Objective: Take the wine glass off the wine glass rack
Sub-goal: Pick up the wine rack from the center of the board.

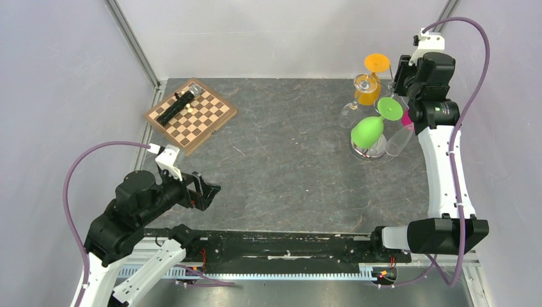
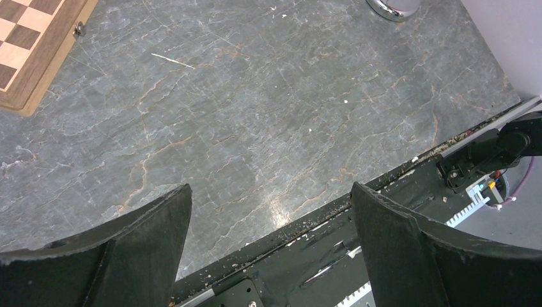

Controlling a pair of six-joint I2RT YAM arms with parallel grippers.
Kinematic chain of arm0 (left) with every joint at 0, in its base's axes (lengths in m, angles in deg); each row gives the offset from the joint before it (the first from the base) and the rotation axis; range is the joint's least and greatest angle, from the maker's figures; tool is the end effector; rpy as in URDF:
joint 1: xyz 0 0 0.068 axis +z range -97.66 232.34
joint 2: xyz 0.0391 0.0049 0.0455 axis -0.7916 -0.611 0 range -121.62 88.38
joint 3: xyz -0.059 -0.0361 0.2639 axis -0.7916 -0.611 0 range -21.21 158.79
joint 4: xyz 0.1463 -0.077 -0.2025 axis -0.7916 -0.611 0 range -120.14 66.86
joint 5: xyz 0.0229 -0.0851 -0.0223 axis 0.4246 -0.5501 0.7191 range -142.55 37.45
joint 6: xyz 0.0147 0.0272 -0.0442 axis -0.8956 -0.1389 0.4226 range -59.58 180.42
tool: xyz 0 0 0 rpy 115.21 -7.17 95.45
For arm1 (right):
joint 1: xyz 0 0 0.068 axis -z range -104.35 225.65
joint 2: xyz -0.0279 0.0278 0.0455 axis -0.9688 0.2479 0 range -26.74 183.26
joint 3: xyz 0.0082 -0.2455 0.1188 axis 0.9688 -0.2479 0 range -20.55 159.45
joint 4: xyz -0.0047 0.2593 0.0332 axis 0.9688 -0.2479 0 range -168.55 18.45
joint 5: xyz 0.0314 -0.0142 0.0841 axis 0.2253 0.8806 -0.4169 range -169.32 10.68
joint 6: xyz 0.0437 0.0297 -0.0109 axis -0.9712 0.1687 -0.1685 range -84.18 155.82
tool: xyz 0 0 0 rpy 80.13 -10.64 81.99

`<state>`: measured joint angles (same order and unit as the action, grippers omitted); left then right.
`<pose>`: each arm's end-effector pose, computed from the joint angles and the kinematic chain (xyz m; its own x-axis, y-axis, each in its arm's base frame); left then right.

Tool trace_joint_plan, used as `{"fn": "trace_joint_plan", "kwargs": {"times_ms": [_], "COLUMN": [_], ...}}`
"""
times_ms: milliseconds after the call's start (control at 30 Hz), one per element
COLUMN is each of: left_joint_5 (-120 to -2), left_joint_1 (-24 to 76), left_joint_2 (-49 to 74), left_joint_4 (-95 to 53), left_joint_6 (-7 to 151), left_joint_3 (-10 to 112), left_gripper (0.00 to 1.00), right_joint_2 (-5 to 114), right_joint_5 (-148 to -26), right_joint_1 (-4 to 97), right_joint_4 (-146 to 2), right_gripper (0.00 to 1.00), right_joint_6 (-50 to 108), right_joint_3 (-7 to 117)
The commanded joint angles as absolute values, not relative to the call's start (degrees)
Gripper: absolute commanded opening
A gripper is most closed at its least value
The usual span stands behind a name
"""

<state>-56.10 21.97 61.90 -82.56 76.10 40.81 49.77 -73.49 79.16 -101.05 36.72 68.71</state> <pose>0.0406 -0.0263 0.3781 -0.4857 -0.0280 -0.8737 0.4385 0.8568 -0.2712 0.2881 -0.0213 0.4512 -0.2902 0.0021 -0.9570 0.1535 0.9872 -0.0443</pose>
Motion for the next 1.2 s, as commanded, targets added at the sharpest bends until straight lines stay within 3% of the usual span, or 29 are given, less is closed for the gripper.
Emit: {"fn": "trace_joint_plan", "kwargs": {"times_ms": [0, 533, 700, 1167], "left_joint_5": [-56.7, -56.5, -56.3, -55.9], "left_joint_1": [21.8, 21.8, 21.8, 21.8], "left_joint_2": [61.5, 61.3, 61.4, 61.6], "left_joint_4": [-80.2, -80.6, -80.7, -80.9], "left_joint_6": [73.2, 73.2, 73.1, 73.0], "left_joint_3": [41.0, 41.6, 41.5, 41.5], "left_gripper": [1.0, 1.0, 1.0, 1.0], "right_joint_2": [49.9, 51.0, 51.5, 50.8], "right_joint_5": [-74.6, -75.1, -75.6, -79.0], "right_joint_1": [79.5, 79.6, 79.7, 79.7], "right_joint_4": [-98.7, -98.8, -98.8, -96.9], "right_gripper": [0.36, 0.12, 0.0, 0.0], "right_joint_6": [36.3, 36.0, 36.0, 33.6], "right_joint_3": [71.1, 71.8, 71.7, 72.1]}}
